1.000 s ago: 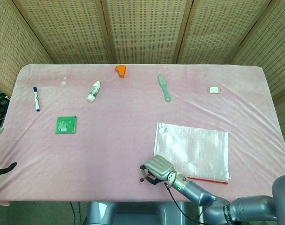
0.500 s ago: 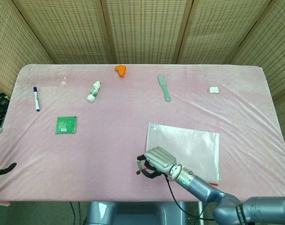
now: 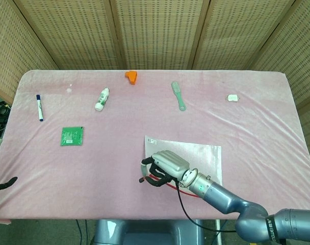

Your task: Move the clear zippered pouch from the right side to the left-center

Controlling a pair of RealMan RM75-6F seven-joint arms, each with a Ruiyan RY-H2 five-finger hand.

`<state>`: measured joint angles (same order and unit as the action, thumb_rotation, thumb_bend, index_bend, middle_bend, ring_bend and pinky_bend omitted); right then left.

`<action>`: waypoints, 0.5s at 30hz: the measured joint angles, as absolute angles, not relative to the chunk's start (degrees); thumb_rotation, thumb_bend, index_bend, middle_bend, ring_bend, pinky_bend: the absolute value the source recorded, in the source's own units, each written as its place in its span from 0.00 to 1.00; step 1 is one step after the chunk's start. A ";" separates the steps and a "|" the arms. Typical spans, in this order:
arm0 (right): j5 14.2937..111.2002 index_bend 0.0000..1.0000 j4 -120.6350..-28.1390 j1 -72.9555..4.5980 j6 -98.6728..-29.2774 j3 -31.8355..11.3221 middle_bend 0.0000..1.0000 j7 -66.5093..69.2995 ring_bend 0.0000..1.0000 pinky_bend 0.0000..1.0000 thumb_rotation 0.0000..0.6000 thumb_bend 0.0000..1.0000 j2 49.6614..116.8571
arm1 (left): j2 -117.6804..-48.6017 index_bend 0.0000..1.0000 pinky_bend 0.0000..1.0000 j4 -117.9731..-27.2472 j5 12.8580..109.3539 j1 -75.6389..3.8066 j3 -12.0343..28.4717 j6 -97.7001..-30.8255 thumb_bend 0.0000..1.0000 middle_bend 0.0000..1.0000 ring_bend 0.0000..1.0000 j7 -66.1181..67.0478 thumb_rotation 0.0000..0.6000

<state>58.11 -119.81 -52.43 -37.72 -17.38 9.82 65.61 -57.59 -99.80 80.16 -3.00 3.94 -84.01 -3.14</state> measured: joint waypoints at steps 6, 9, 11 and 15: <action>54.10 0.81 -121.07 -55.52 -35.24 -20.34 1.00 12.01 0.98 1.00 1.00 0.70 63.52 | -57.57 0.00 0.00 -99.59 79.51 -3.15 4.15 -83.60 0.00 0.00 0.00 -3.36 1.00; 51.61 0.81 -121.31 -57.16 -34.60 -21.12 1.00 12.48 0.98 1.00 1.00 0.70 62.93 | -57.70 0.00 0.00 -99.28 79.03 -3.39 4.26 -83.03 0.00 0.00 0.00 -3.36 1.00; 50.28 0.81 -121.27 -58.11 -34.39 -21.16 1.00 12.64 0.98 1.00 1.00 0.70 62.78 | -57.84 0.00 0.00 -98.99 78.83 -3.60 4.35 -82.70 0.00 0.00 0.00 -3.27 1.00; 49.76 0.81 -120.58 -58.21 -34.45 -20.39 1.00 13.18 0.98 1.00 1.00 0.70 63.10 | -58.26 0.00 0.02 -98.03 78.99 -4.53 4.44 -81.43 0.00 0.01 0.03 -2.85 1.00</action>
<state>49.76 -120.58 -58.21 -34.45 -20.39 13.18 63.10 -58.26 -98.03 78.99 -4.53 4.44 -81.43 -2.85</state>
